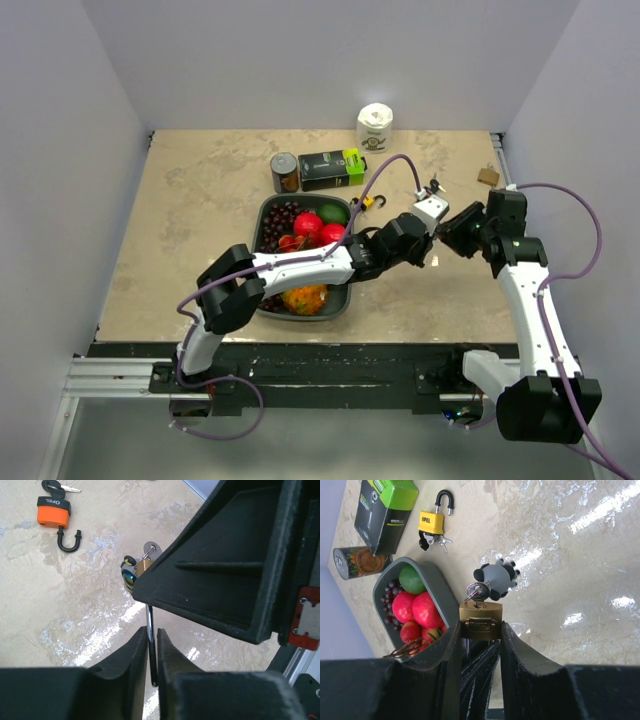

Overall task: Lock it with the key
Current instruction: Lock the lock.

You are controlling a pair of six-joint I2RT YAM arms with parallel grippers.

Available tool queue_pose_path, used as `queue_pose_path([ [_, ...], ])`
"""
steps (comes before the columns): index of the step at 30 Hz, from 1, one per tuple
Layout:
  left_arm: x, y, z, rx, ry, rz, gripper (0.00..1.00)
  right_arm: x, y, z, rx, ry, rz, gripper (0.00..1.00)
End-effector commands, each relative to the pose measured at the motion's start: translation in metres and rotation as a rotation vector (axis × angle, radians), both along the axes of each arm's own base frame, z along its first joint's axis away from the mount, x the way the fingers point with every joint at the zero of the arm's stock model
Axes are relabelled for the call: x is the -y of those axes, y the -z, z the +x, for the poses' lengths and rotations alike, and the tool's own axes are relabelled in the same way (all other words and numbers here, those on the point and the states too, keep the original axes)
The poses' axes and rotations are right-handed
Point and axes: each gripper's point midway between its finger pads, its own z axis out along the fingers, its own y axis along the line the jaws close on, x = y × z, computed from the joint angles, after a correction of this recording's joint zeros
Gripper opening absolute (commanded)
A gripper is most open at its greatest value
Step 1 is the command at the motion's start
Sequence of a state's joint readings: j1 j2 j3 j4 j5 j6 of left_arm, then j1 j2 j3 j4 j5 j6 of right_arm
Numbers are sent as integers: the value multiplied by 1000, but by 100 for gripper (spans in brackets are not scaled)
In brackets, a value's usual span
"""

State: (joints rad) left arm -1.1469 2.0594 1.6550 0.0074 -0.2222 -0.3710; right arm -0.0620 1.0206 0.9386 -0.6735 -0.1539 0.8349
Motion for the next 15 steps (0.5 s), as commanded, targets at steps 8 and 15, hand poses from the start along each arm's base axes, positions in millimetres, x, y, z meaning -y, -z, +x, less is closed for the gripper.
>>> queue_pose_path([
  [8,4,-43,3,50,21,-111,0,-6,-43,19,135,-21,21,55],
  [15,-11,-72,-16,44,157,-198,0,-2,-62,21,206,-86,-64,94],
])
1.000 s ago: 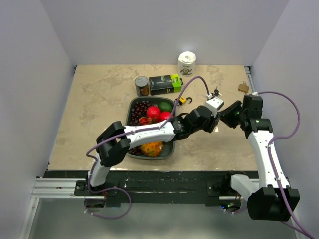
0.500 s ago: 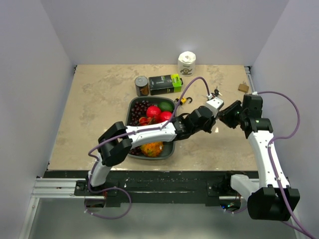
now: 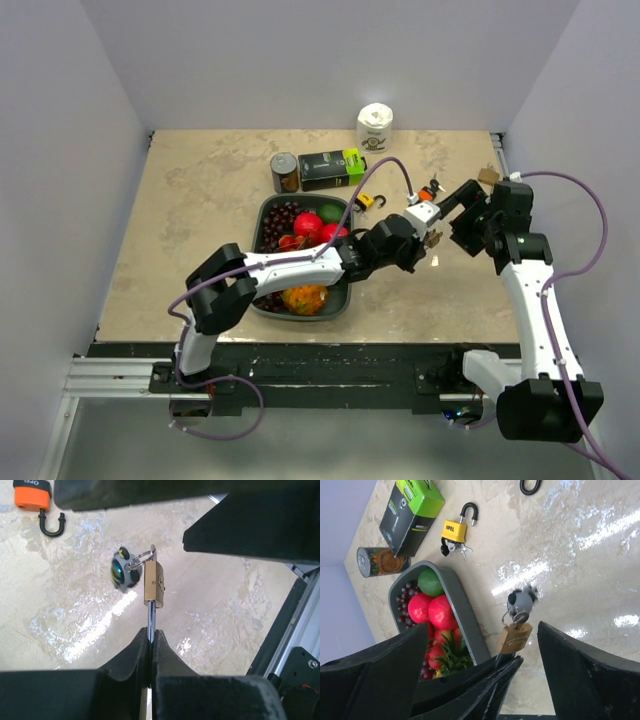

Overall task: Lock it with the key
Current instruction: Lock the lock.

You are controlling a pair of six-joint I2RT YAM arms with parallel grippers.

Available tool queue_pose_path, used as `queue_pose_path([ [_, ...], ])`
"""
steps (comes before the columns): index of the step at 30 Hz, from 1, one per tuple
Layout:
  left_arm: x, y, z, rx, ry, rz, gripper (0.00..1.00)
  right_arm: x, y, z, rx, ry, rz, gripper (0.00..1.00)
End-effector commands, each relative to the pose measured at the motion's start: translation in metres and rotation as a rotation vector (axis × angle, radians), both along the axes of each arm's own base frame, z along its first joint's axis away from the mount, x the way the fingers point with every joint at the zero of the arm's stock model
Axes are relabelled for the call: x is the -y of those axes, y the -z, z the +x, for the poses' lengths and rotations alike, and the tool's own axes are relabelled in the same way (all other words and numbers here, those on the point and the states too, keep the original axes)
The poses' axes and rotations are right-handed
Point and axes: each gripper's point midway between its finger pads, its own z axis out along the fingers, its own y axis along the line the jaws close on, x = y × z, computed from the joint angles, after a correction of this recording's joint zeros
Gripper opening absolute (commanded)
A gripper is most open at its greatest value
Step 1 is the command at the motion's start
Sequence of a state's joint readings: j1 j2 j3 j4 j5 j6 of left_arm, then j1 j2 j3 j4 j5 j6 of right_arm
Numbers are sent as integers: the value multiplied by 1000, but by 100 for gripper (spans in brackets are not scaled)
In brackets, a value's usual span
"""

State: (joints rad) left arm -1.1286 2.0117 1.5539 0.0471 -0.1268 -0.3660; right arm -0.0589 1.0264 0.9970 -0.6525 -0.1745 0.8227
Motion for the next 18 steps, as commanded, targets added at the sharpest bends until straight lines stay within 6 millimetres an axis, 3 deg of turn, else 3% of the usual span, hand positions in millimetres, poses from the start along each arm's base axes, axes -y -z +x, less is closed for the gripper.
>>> queue_pose_path([
  [1,-3,-82,-5,71,91,-196,0,1,-39,9,145,-72,-79,95],
  [4,-13,-89,-15,60,204,-200,0,2,-59,9,239,-149,-161,99],
  [6,-27,-99,-17,75,266,-194,0,1,-73,7,299,-218,-221,99],
  [7,-36,-90,-17,71,283,-155,0,1,-78,5,316,-233,-236,99],
  [9,-54,-96,-15,51,324,-148,0,1,-84,2,341,-277,-256,99],
  [10,-66,-86,-20,33,369,-102,0,-9,-89,-2,372,-336,-231,99],
  [11,-77,-96,-25,36,435,-115,0,-11,-95,-2,404,-354,-231,99],
  [13,-93,-93,-34,74,525,-58,0,-23,-102,-5,464,-435,-221,99],
  [14,-102,-104,-42,94,570,-62,0,-39,-114,-10,535,-531,-191,99],
  [18,-132,-112,-60,128,728,1,0,-73,-129,-30,710,-850,-182,97],
])
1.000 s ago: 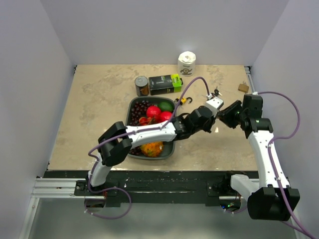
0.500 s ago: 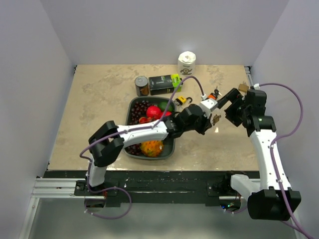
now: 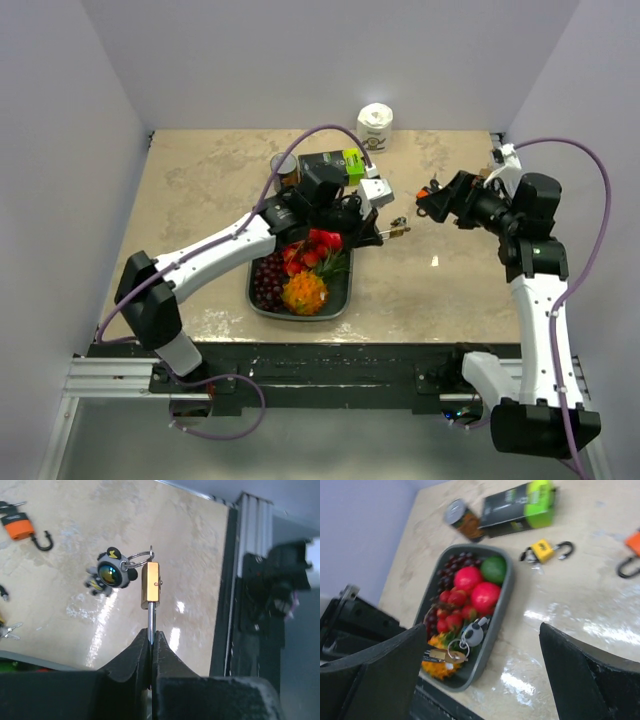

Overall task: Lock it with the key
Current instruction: Lock the lock.

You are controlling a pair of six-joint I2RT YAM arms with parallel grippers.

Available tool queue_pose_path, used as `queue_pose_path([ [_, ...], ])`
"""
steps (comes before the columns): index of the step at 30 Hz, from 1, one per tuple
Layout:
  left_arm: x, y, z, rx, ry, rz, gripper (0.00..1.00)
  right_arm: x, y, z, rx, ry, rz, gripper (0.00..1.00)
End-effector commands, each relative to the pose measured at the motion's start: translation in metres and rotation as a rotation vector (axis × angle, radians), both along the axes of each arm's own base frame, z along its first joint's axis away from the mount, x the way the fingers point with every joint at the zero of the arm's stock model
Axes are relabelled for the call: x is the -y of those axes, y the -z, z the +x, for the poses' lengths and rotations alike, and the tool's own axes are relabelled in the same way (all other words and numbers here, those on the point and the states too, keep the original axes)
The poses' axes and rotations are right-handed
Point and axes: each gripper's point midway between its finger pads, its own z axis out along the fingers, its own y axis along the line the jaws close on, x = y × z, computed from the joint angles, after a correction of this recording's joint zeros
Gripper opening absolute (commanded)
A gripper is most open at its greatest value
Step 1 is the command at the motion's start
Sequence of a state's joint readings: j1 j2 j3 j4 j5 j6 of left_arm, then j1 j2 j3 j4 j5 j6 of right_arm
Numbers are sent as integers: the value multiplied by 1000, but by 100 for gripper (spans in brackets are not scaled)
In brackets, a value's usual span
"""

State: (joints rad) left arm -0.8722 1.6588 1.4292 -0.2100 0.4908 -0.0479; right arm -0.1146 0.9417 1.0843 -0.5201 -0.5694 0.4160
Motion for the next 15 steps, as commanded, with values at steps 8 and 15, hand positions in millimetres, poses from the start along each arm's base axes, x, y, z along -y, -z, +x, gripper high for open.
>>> queue_pose_path([
  [8,-76,-33,-75,246,499,107,0,-57,-4,-78,437,-852,-279,93],
  [15,-86,-27,-88,226,560,127,0,-79,22,-124,414,-1089,-282,88],
])
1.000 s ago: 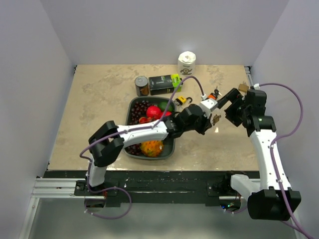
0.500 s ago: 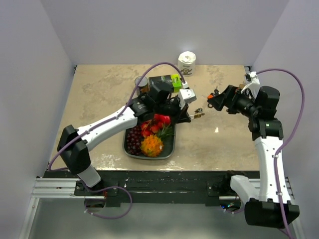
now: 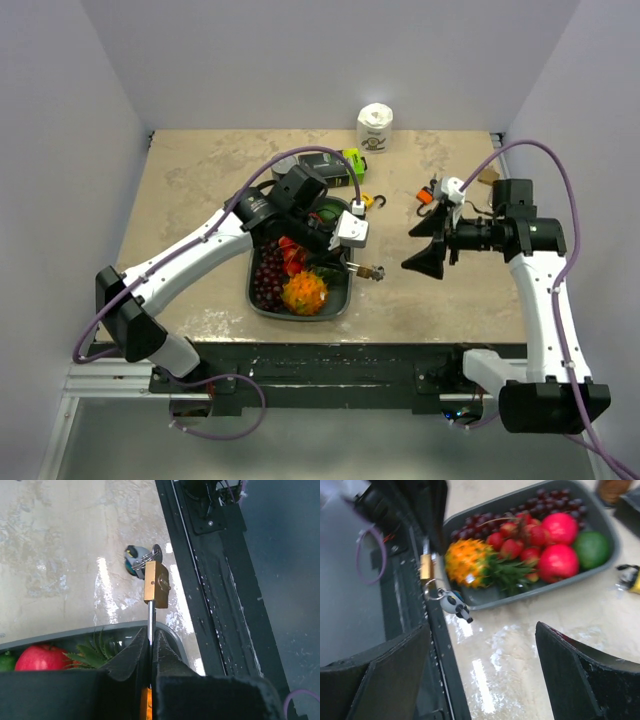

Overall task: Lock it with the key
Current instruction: Lock the lock.

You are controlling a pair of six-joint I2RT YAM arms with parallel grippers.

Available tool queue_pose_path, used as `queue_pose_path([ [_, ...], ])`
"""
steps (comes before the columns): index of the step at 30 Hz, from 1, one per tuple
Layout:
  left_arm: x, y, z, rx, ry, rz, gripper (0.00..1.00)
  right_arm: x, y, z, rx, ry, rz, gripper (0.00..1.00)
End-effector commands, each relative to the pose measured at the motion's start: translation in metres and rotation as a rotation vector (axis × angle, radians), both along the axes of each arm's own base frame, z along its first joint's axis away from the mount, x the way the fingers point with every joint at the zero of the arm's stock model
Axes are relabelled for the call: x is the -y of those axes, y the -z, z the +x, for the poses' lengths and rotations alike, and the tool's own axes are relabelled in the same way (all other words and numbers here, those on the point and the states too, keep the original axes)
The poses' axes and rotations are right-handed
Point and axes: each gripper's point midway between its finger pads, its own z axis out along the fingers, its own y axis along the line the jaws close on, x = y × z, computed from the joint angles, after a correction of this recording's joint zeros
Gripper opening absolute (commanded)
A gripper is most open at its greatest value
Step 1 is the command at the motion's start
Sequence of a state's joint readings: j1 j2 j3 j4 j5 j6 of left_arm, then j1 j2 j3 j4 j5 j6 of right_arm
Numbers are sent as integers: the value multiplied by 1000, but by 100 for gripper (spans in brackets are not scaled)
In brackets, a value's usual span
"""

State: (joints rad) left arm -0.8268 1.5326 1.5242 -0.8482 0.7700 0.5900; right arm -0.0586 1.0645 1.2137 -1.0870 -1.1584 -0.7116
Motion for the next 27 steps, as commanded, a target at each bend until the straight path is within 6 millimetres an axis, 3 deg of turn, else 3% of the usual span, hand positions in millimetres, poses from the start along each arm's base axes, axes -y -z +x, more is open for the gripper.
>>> queue_pose_path([
  [1,-5,-23,-15,30,87,-64,0,-20,2,-39,89,-208,-14,87],
  [9,10,-34,-13,-47,60,-111,0,-41,-5,-40,121,-195,16,87],
  [15,16,-37,-14,-82,76,-125,0,-57,-7,-41,160,-218,21,75],
  [21,15,-34,-18,-91,97,-123,0,-69,1,-49,114,-285,11,79],
  [27,15,-37,-20,-101,95,-129,0,-79,5,-50,133,-321,-14,66],
])
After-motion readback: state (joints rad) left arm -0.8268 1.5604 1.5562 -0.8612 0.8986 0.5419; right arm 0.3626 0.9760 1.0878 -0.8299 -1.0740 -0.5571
